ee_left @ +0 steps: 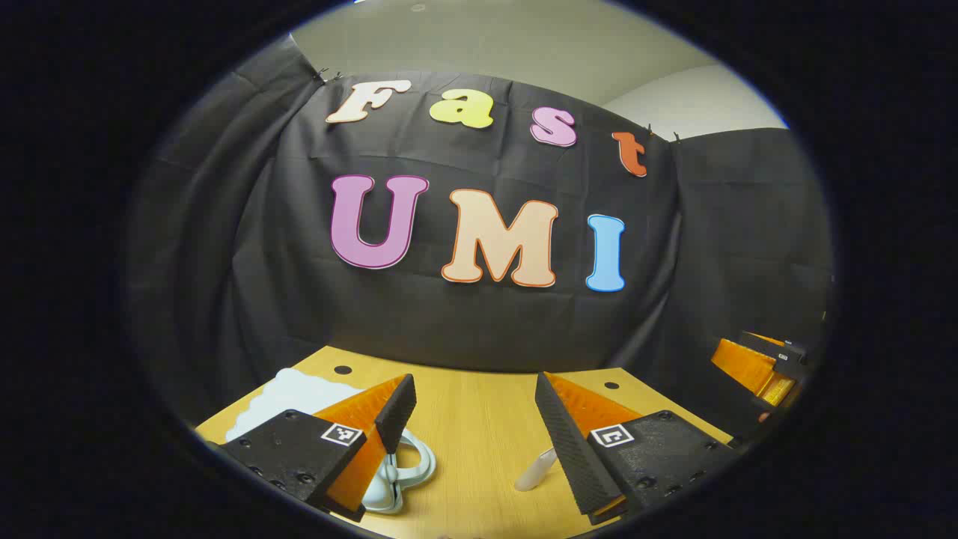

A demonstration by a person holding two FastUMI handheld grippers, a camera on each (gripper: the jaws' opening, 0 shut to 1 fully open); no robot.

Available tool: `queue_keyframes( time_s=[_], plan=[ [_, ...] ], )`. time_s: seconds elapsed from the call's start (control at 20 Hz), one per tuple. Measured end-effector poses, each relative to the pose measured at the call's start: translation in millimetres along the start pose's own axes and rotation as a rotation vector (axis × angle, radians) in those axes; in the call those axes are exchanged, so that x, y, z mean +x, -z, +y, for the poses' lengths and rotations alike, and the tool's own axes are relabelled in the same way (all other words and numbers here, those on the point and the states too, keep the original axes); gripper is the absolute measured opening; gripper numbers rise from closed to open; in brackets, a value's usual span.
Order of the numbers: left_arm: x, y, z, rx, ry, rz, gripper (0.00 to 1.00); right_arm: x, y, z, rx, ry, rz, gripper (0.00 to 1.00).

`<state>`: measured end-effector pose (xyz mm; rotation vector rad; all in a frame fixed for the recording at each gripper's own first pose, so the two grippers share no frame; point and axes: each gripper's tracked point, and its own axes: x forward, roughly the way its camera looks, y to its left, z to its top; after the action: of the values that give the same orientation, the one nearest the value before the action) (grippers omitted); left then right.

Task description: First open the suitcase, pack the skin care products into it, and then close the suitcase.

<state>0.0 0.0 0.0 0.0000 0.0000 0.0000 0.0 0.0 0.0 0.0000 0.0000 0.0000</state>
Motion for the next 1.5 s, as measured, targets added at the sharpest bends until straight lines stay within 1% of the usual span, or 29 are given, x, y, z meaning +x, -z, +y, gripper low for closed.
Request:
queue_keyframes(
  time_s=[0.4,0.6,0.65,0.8,0.9,0.95,1.15,1.3,1.4,1.5],
  plan=[
    [-3.2,5.8,5.0,0.013,-0.033,0.020,0.94,-0.5,1.1,-12.2,0.003,0.005,0.008,0.99],
    [-4.2,8.4,3.6,0.002,-0.039,0.027,0.94,-0.1,1.8,-15.0,-0.004,0.003,0.008,0.99],
    [-4.5,9.3,3.5,0.001,-0.040,0.027,0.94,-1.4,2.6,-15.1,-0.005,0.002,0.006,1.00],
    [-2.7,11.6,4.8,-0.007,-0.044,0.034,0.94,-1.0,3.1,-14.7,-0.013,0.002,0.009,0.99],
    [-0.9,15.6,7.4,-0.017,-0.048,0.045,0.94,-1.4,4.3,-12.7,-0.017,-0.003,0.012,1.00],
    [0.4,21.2,8.6,-0.027,-0.049,0.059,0.94,-2.0,4.8,-12.4,-0.021,-0.004,0.012,0.99],
    [13.1,43.3,14.9,-0.066,-0.038,0.155,0.95,-3.4,9.0,-9.7,-0.047,-0.007,0.022,0.99],
    [29.9,51.4,18.6,-0.138,-0.023,0.218,0.95,-5.4,11.0,-7.3,-0.052,-0.006,0.025,0.99],
    [45.4,63.5,25.9,-0.177,-0.026,0.283,0.95,-7.1,12.6,-7.9,-0.060,-0.004,0.028,1.00],
    [60.7,79.9,37.0,-0.220,-0.045,0.369,0.94,-11.4,14.4,-10.7,-0.074,0.002,0.031,0.99]
  ],
)
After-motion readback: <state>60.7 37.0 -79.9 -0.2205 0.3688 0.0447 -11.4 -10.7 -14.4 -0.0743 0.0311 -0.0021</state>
